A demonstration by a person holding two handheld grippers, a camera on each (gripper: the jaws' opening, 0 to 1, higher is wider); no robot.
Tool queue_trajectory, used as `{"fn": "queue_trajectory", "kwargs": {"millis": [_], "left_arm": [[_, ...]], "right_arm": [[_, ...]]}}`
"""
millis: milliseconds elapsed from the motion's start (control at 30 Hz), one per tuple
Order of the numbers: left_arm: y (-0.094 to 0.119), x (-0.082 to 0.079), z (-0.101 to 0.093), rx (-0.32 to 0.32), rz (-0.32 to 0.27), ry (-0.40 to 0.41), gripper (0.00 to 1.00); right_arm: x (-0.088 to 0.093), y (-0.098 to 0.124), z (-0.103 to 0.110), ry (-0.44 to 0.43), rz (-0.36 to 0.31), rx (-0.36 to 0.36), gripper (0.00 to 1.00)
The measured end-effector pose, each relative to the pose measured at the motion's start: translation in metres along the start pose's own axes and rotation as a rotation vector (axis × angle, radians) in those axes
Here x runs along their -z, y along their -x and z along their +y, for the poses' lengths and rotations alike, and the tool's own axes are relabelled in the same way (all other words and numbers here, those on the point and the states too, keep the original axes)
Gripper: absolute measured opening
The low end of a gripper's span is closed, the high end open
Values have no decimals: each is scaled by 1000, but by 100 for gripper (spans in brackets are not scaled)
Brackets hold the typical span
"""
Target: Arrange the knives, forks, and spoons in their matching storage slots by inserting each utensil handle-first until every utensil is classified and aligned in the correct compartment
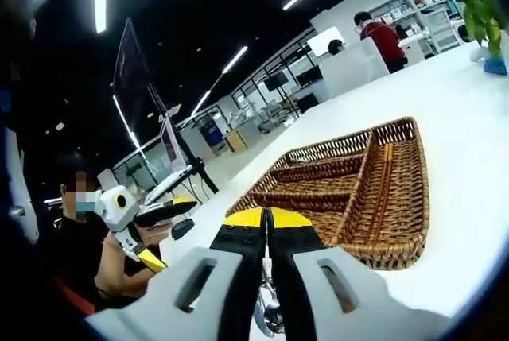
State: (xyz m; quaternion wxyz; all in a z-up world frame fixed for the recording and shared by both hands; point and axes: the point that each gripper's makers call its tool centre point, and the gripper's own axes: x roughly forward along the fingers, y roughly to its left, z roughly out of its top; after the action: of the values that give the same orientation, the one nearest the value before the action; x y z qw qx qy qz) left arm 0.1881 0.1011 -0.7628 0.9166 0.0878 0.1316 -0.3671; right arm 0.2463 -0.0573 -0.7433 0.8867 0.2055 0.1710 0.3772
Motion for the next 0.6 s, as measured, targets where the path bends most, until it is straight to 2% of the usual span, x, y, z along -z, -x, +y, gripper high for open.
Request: {"fn": "queue_trajectory", "kwargs": {"millis": [300, 600], "left_arm": [[-1, 0, 2, -3, -3, 4, 99], [-2, 1, 1, 6, -1, 7, 99]], "right_arm": [[-10, -13, -17, -28, -38, 52, 0], [-29, -25, -21, -83, -105, 46, 0]]}}
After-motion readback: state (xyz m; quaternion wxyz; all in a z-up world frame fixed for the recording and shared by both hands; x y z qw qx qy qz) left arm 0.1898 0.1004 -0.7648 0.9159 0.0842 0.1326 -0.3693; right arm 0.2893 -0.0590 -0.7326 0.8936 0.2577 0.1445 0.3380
